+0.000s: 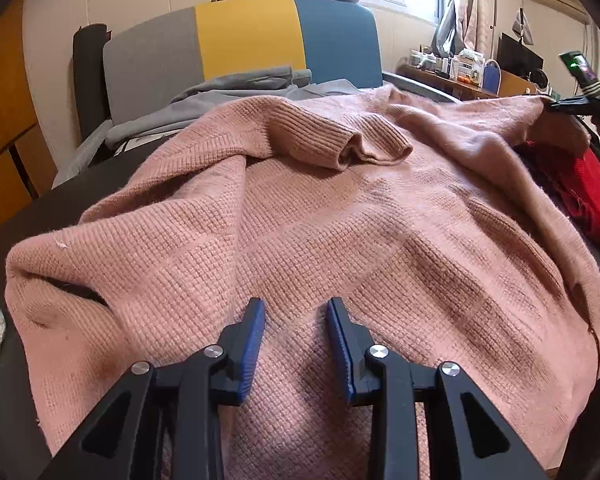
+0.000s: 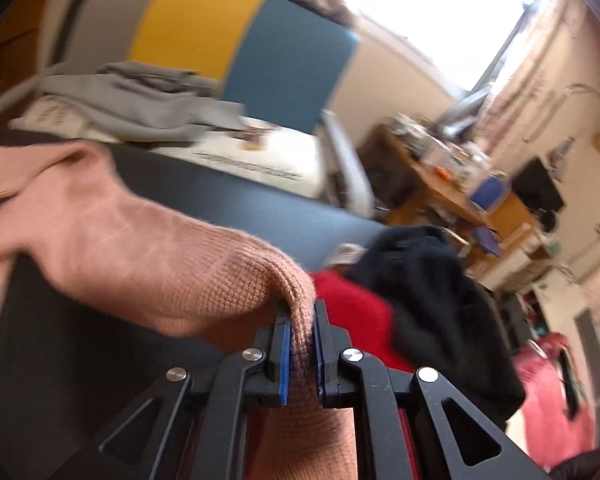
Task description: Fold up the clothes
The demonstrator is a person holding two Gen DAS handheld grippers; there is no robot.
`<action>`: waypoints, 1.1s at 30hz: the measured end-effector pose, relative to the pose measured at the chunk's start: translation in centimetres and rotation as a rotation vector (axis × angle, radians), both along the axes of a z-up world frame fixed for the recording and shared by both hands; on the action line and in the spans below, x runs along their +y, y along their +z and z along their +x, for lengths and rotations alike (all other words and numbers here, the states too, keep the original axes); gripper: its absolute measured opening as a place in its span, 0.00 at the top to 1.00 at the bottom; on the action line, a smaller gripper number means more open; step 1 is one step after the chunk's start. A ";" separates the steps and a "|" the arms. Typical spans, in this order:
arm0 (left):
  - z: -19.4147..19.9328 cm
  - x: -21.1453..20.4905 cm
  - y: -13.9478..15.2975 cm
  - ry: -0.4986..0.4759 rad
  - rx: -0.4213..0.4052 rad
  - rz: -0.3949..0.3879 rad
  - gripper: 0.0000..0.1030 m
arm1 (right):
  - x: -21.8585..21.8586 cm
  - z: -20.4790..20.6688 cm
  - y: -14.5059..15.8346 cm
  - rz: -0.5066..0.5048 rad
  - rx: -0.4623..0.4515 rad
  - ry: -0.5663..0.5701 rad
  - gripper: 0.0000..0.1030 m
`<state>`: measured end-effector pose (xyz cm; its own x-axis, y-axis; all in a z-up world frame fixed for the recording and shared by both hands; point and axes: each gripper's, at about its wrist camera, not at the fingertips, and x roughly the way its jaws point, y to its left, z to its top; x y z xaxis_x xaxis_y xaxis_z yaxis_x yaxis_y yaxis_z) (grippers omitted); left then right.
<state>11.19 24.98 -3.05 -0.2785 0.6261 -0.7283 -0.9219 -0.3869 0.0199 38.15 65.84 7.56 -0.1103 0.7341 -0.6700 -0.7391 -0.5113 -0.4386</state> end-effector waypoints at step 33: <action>0.6 0.1 0.1 0.026 0.082 -0.006 0.65 | -23.4 -7.4 -8.6 -0.267 0.466 0.206 0.86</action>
<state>11.77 25.08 -2.96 -0.3535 0.6138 -0.7059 -0.9069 -0.4100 0.0976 30.77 42.40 -1.03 -0.5609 0.4786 -0.6755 -0.6969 -0.7134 0.0731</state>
